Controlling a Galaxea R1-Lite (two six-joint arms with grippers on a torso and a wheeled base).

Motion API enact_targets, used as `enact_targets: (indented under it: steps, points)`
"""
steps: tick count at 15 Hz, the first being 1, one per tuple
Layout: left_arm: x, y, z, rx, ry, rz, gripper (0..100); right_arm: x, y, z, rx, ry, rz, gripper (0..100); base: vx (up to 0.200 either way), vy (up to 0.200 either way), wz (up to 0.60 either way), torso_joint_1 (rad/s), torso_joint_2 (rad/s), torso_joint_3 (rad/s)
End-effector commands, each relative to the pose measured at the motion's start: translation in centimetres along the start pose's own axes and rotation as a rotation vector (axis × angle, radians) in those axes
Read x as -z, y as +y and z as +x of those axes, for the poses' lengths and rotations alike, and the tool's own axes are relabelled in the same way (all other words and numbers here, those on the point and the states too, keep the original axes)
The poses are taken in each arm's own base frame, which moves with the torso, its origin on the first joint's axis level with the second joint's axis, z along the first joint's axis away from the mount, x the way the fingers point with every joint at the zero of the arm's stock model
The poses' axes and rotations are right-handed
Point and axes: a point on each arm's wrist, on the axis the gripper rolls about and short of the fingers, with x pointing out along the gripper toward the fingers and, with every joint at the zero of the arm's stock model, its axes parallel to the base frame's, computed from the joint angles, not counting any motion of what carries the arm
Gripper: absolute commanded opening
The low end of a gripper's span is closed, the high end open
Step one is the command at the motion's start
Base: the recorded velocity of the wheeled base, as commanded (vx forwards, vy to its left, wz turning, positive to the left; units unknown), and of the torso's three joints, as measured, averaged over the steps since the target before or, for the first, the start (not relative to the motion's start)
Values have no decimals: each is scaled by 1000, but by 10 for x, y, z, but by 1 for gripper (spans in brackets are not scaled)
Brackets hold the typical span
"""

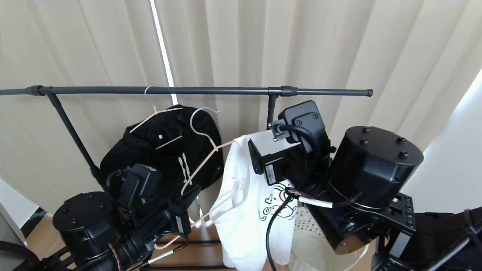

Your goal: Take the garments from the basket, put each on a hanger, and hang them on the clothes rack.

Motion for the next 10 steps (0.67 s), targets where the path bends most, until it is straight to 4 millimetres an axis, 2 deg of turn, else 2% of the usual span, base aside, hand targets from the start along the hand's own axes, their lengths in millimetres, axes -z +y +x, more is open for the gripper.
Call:
enact_targets:
  steps: [1, 5, 10]
  points:
    - [-10, 14, 0, 0, -43, -3, 0, -15, -27, -3, -7, -30, 0, 100, 0, 0, 0, 0, 0, 0]
    - [-29, 30, 12, 88, -127, 12, 0, -40, -71, -19, -202, -5, -63, 100, 0, 0, 0, 0, 0, 0]
    - [-21, 34, 5, 160, -80, 13, 0, -57, -116, -28, -477, 152, -188, 100, 0, 0, 0, 0, 0, 0]
